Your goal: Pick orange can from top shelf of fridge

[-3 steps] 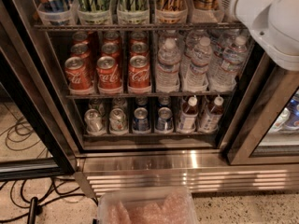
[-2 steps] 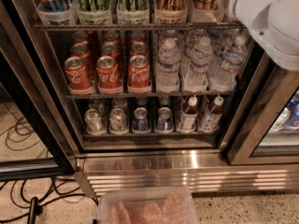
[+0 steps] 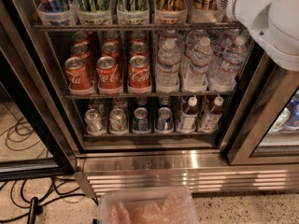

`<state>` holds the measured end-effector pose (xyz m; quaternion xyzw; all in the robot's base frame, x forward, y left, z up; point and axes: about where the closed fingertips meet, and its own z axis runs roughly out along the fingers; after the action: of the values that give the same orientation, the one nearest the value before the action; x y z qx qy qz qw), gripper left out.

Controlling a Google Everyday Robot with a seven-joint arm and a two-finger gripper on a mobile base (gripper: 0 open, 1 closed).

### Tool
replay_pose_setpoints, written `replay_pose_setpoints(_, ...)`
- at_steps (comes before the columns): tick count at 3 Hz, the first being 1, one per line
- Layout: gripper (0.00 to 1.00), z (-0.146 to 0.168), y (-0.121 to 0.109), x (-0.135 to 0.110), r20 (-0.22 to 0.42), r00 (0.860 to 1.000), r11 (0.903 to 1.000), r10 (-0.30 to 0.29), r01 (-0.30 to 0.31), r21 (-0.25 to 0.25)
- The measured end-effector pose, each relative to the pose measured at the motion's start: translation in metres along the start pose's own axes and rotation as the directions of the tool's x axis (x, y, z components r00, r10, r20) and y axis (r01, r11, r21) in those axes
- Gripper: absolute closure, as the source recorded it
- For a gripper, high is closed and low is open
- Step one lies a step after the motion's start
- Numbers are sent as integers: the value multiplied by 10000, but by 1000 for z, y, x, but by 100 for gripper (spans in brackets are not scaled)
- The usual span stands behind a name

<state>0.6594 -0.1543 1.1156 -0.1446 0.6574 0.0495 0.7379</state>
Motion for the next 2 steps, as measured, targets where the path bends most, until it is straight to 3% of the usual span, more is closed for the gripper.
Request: replay_pose_setpoints(2, 100, 0, -1, 0, -19, 10000, 10000, -16, 16, 15)
